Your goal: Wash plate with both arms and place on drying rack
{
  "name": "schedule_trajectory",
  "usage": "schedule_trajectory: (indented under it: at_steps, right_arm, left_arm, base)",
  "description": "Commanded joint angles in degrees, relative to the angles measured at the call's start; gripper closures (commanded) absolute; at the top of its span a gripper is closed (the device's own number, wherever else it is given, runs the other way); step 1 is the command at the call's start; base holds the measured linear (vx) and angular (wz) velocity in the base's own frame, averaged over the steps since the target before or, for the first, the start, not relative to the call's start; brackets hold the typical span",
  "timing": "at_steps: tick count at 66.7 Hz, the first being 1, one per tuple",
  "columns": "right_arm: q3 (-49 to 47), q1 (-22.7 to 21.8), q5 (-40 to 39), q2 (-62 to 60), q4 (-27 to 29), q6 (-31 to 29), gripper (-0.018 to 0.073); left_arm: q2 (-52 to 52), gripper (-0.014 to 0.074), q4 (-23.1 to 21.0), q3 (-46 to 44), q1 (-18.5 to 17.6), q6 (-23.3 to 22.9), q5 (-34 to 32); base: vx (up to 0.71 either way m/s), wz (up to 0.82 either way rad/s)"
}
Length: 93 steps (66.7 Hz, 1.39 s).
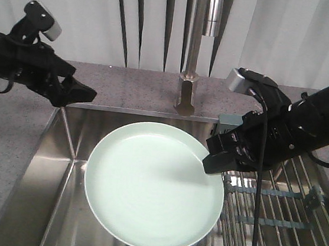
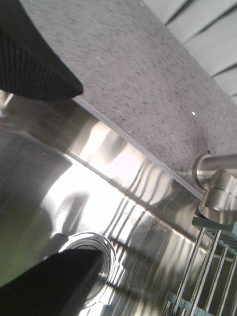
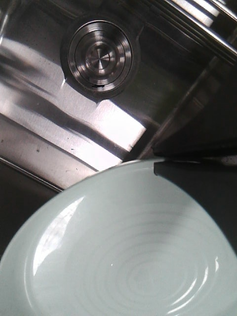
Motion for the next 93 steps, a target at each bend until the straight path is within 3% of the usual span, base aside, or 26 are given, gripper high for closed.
schedule_trajectory:
  at_steps: [1, 13, 43, 44, 45, 78, 93]
  right_arm:
    - [-1.52, -0.14, -0.91, -2.23, 2.44, -0.5, 0.0568]
    - [-1.52, -0.14, -0.91, -2.23, 2.44, -0.5, 0.0568]
    - [-1.52, -0.14, -0.91, -2.23, 2.44, -0.5, 0.0568]
    - [-1.52, -0.14, -0.86, -2.23, 2.44, -0.5, 0.0568]
    - [-1.52, -0.14, -0.86, -2.23, 2.44, -0.5, 0.0568]
    - [-1.52, -0.14, -0.86, -2.23, 2.44, -0.5, 0.0568]
    - [-1.52, -0.14, -0.86, -2.23, 2.44, -0.5, 0.0568]
  left_arm:
    - [0.79, 0.0006, -3.33, -4.75, -1.67, 2.03, -0.24]
    - [6.95, 0.0006, -4.25, -11.37, -4.86, 5.68, 0.74]
    - [18.43, 0.0006, -9.39, -25.28, -10.98, 7.13, 3.63]
    - [24.52, 0.0006, -11.95, -34.14, -14.53, 7.38, 1.95]
    - [24.65, 0.0006, -11.95, -34.58, -14.54, 7.38, 2.09]
    - [27.43, 0.0006, -14.77, -36.35, -17.84, 10.1, 1.77]
    - [27.43, 0.0006, -14.75, -36.39, -18.01, 10.23, 7.2]
  base:
    - [0.0, 0.0]
    - [0.0, 0.0]
    - [0.0, 0.0]
    - [0.0, 0.0]
    - [0.0, 0.0]
    - [0.0, 0.0]
    - [0.0, 0.0]
